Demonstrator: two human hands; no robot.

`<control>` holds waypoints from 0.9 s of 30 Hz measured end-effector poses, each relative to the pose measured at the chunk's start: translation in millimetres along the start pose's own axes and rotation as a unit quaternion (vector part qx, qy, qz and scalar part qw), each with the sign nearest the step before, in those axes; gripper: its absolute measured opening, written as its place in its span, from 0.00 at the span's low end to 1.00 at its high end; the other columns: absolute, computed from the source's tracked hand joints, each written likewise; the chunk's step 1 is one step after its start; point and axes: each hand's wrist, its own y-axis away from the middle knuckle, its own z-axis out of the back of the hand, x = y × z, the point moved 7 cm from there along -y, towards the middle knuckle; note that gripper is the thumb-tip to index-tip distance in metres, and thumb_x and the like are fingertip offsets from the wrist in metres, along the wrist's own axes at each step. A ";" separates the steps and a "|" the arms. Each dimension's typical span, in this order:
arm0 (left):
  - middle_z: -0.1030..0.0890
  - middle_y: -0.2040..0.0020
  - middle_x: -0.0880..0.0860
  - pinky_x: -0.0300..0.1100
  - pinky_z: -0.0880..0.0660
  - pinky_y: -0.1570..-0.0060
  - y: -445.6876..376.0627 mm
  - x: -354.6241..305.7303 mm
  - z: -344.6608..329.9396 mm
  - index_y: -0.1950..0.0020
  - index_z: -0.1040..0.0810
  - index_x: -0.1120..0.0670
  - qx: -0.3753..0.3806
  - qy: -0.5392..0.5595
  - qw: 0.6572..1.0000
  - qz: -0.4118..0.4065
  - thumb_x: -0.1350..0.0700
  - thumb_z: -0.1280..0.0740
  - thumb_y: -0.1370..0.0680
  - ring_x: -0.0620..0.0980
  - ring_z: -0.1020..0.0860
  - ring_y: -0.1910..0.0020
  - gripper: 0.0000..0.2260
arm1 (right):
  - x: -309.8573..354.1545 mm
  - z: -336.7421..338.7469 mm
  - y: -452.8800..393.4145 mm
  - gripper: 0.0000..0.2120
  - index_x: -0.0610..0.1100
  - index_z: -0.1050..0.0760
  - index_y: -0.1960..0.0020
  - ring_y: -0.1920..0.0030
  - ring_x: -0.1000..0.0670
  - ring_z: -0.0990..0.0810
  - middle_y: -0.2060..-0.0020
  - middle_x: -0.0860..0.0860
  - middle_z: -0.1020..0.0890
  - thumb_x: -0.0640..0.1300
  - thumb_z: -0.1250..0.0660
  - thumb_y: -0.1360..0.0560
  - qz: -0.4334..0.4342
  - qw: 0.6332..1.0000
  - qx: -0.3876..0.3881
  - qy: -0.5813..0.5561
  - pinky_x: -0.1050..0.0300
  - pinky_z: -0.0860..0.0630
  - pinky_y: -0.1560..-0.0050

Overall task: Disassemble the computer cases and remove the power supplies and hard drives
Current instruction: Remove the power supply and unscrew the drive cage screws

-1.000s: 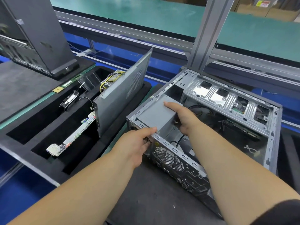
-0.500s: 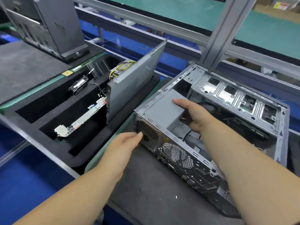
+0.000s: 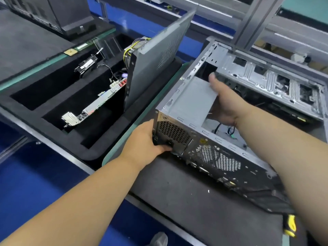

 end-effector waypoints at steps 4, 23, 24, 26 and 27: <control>0.19 0.50 0.37 0.37 0.24 0.49 -1.3 1.5 0.2 0.47 0.25 0.37 0.007 -0.003 1.000 -0.005 0.46 0.19 0.39 0.35 0.22 0.49 0.24 | -16.2 -1.6 -0.9 0.50 0.47 0.23 0.33 0.37 0.41 0.22 0.39 0.43 0.18 0.79 0.62 0.30 -0.082 0.995 0.059 -0.015 0.42 0.28 0.38; 0.21 0.52 0.43 0.51 0.21 0.51 -9.7 -1.1 1.8 0.47 0.26 0.47 -0.004 -0.054 0.998 -0.045 0.40 0.19 0.42 0.45 0.22 0.52 0.29 | -14.5 13.8 3.4 0.50 0.45 0.31 0.27 0.30 0.37 0.29 0.32 0.41 0.24 0.62 0.18 0.43 0.059 0.960 0.125 0.245 0.37 0.36 0.27; 0.21 0.52 0.43 0.50 0.22 0.51 -9.3 -1.9 1.9 0.47 0.26 0.47 -0.002 -0.058 0.997 -0.050 0.40 0.19 0.42 0.45 0.22 0.51 0.29 | -11.4 13.0 2.5 0.41 0.44 0.29 0.28 0.30 0.36 0.28 0.32 0.40 0.24 0.57 0.20 0.37 0.075 0.963 0.108 0.236 0.36 0.38 0.26; 0.22 0.50 0.44 0.50 0.22 0.50 -8.3 -3.0 2.4 0.47 0.27 0.48 0.008 -0.059 0.997 -0.056 0.41 0.19 0.40 0.46 0.23 0.50 0.28 | -4.8 15.6 1.5 0.24 0.42 0.25 0.33 0.32 0.37 0.25 0.35 0.39 0.22 0.44 0.28 0.28 0.114 0.967 0.060 0.221 0.37 0.33 0.28; 0.23 0.50 0.44 0.50 0.23 0.49 -8.0 -3.4 2.3 0.47 0.27 0.48 0.015 -0.056 0.997 -0.056 0.42 0.19 0.40 0.46 0.24 0.49 0.28 | -2.1 16.3 2.6 0.22 0.43 0.23 0.35 0.35 0.39 0.23 0.37 0.40 0.20 0.43 0.29 0.29 0.130 0.968 0.039 0.213 0.40 0.29 0.31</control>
